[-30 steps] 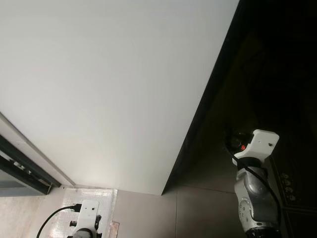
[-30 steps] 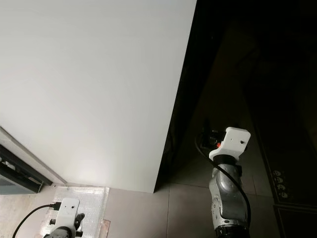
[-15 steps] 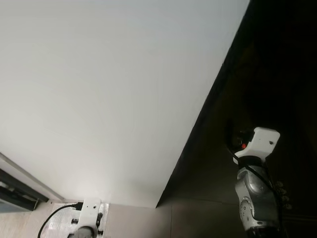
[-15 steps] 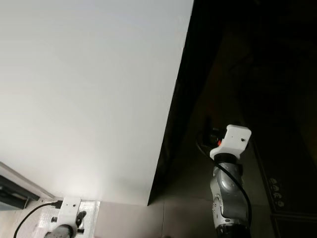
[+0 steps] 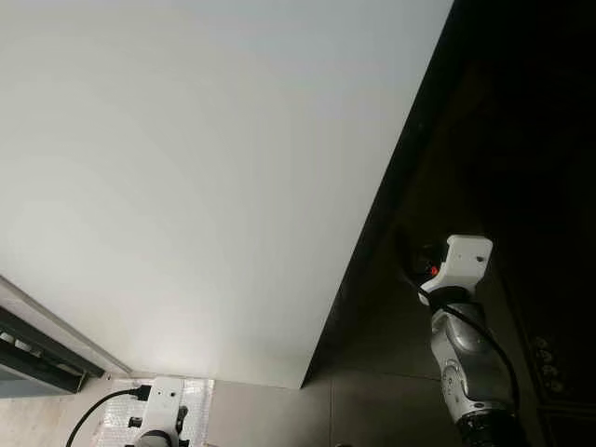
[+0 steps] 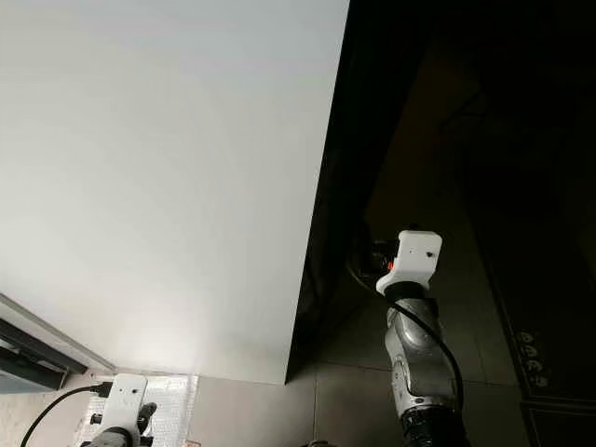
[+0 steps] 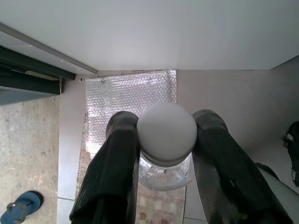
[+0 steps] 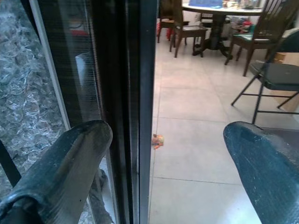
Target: Restocking fridge
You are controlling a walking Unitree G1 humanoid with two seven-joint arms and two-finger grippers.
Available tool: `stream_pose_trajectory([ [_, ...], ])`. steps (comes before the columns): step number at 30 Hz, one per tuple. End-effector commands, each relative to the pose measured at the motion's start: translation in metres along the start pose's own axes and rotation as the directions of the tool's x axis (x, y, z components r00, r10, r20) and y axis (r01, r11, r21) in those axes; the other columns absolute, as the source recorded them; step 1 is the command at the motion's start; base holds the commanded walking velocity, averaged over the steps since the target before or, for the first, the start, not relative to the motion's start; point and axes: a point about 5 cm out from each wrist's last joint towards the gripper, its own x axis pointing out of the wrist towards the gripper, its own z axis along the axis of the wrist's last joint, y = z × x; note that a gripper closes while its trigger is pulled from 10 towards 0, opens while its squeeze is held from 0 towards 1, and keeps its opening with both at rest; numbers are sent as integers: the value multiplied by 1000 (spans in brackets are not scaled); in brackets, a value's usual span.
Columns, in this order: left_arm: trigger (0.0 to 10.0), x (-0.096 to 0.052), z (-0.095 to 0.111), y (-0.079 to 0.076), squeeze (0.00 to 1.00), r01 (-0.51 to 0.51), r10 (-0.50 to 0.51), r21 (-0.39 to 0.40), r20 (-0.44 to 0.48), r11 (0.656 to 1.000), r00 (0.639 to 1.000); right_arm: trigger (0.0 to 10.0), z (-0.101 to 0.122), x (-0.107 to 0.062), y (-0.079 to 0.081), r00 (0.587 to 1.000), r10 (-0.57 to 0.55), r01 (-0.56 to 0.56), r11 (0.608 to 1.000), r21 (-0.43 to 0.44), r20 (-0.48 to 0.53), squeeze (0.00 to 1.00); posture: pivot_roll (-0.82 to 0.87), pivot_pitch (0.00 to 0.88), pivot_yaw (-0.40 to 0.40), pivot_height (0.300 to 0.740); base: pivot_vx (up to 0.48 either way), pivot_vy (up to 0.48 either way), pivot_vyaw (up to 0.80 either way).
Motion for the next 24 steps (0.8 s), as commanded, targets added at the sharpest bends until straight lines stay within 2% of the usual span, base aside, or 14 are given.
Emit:
stream_pose_trajectory([
  [1, 10000, -3, -9, -2, 0, 2, -2, -3, -33, 1000, 999, 10000, 1, 2, -2, 1000, 11, -11, 1000, -12, -2, 0, -103, 153, -47, 740, 0, 0, 0],
  [4, 10000, -3, -9, -2, 0, 2, -2, -5, -33, 1000, 999, 10000, 2, 4, -3, 1000, 12, -12, 1000, -9, -1, 0, -102, 152, -48, 740, 0, 0, 0],
  [10, 10000, -3, -9, -3, 0, 2, -2, -4, -34, 1000, 999, 10000, -8, 2, 5, 992, 113, -115, 993, -32, -53, 0, -101, 154, -47, 740, 0, 0, 0],
  [14, 10000, -3, -9, -3, 0, 1, -2, -4, -34, 1000, 999, 10000, -10, 4, 8, 991, 118, -119, 993, -20, -61, 0, -104, 154, -46, 740, 0, 0, 0],
  [15, 10000, -3, -8, -3, 0, 2, -2, -4, -31, 1000, 1000, 10000, -9, 6, 12, 987, 152, -153, 988, -14, -57, 51, -104, 154, -46, 740, 0, 0, 0],
  [16, 10000, -2, -7, -4, 0, 2, -2, -5, -27, 1000, 1000, 10000, -8, 7, 14, 985, 163, -164, 986, -16, -54, 800, -104, 154, -46, 740, 0, 0, 0],
  [17, 10000, -2, -6, -5, 0, 2, -2, -5, -23, 1000, 1000, 10000, -7, 8, 14, 985, 166, -167, 986, -19, -51, 1000, -104, 154, -46, 740, 0, 0, 0],
  [24, 10000, -2, -5, -7, 0, 5, -6, -4, -19, 1000, 1000, 10000, -2, 18, 14, 986, 161, -162, 986, -24, -38, 996, -103, 145, -40, 740, 0, 0, 0],
])
